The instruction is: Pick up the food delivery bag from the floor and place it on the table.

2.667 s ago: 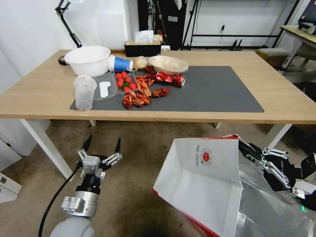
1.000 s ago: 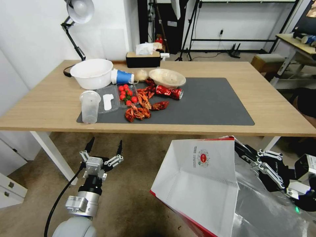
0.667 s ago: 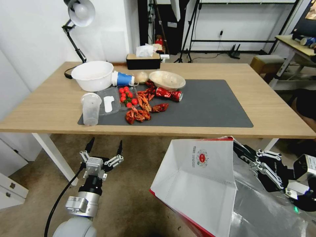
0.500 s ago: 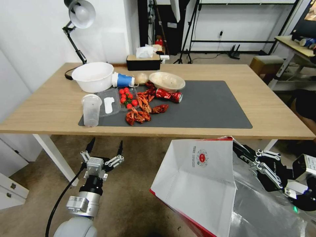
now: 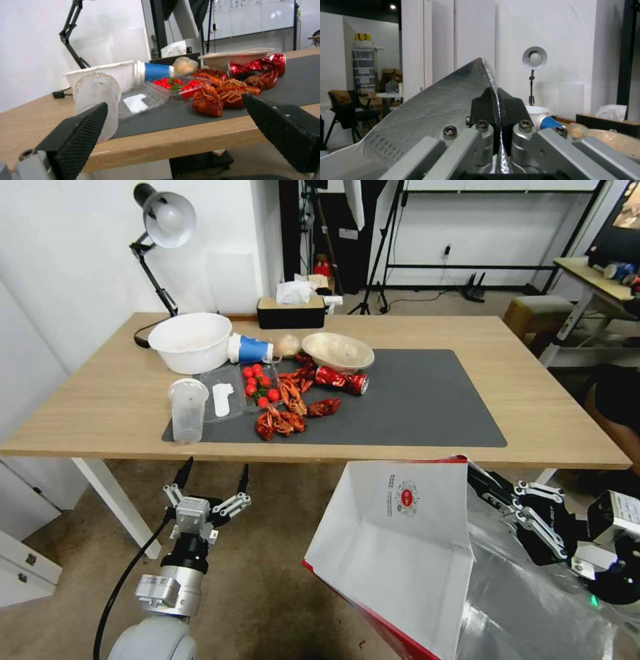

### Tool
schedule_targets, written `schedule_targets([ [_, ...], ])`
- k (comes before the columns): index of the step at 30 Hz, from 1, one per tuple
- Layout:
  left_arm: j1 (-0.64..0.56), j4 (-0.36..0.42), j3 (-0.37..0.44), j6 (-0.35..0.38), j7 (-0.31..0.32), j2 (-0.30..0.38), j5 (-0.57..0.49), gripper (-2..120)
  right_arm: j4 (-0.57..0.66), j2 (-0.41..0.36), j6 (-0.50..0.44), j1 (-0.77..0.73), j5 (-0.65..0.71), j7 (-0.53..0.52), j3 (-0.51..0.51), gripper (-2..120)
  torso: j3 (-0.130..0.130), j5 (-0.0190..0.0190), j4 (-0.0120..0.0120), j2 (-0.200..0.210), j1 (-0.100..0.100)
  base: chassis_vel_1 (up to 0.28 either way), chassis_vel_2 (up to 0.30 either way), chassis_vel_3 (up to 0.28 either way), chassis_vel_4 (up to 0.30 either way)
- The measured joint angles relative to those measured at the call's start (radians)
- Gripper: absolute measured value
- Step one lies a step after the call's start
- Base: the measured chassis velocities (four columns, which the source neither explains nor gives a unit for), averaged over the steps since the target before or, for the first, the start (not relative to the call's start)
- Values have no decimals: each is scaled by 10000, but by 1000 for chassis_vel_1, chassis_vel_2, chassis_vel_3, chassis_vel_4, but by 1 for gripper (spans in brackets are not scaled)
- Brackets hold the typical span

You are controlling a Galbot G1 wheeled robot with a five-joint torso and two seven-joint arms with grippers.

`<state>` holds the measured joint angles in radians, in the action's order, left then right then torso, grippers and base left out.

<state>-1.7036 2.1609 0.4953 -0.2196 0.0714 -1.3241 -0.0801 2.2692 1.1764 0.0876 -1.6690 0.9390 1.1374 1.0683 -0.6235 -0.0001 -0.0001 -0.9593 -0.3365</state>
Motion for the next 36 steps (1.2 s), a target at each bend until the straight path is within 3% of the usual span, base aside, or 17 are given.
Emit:
schedule_targets([
  [16,66,-79,-17,-328,-4,31,-262,100,55,8,-3,3,-58,-35,-37,0,-418,0,1,-739,-322,0,0,0,0],
  [19,63,-72,-21,-515,-246,43,-387,100,56,18,-3,-6,-63,-35,-35,0,-512,0,0,-901,-388,0,0,0,0],
  [36,13,70,44,-570,-275,55,-261,100,343,7,26,39,205,-184,-119,0,-511,0,1,-890,-382,0,0,0,0],
])
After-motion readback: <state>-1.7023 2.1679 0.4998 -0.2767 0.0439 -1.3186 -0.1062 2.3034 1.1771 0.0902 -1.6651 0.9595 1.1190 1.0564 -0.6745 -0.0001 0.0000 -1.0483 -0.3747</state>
